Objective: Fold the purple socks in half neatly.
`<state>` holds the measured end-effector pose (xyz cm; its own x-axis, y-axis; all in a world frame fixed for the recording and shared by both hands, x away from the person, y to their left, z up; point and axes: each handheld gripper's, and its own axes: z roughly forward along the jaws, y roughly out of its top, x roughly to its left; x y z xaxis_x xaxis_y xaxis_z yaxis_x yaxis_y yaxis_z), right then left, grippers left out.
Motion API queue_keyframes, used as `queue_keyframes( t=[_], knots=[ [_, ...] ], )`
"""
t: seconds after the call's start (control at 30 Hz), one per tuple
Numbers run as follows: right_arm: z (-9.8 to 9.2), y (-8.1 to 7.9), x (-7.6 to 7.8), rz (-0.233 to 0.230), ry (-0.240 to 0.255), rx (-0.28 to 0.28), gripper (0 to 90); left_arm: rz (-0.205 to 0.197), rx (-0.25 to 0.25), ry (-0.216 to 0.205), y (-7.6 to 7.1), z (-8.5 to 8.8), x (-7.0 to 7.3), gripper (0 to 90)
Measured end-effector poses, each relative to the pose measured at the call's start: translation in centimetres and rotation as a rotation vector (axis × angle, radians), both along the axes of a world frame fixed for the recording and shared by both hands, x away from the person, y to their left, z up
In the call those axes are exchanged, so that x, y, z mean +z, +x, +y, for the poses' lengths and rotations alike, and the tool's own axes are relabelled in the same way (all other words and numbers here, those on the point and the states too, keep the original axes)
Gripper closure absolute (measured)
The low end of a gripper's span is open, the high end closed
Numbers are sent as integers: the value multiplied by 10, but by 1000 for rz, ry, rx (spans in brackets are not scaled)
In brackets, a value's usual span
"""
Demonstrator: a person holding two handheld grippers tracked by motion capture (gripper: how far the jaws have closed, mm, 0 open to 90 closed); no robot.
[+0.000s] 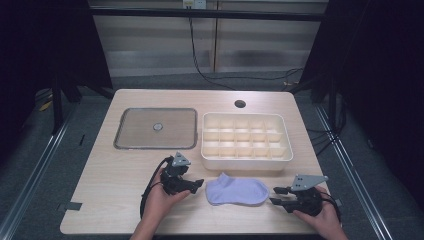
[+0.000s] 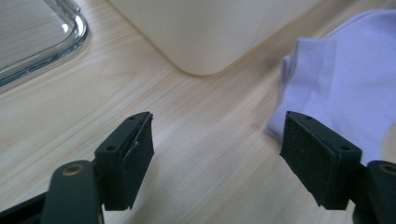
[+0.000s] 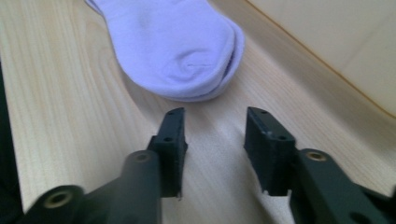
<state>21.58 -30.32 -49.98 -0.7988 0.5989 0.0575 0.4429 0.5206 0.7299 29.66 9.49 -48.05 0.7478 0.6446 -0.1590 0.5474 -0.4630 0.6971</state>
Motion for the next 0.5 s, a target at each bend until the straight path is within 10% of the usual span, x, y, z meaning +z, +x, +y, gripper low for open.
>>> queue_keyframes(
  t=[0.13,0.5],
  knots=[
    [1,0,0,3,-11,10,745,87,5,-14,0,-5,6,361],
    [-1,3,-1,18,-19,14,855,167,-25,9,5,-23,6,470]
  ],
)
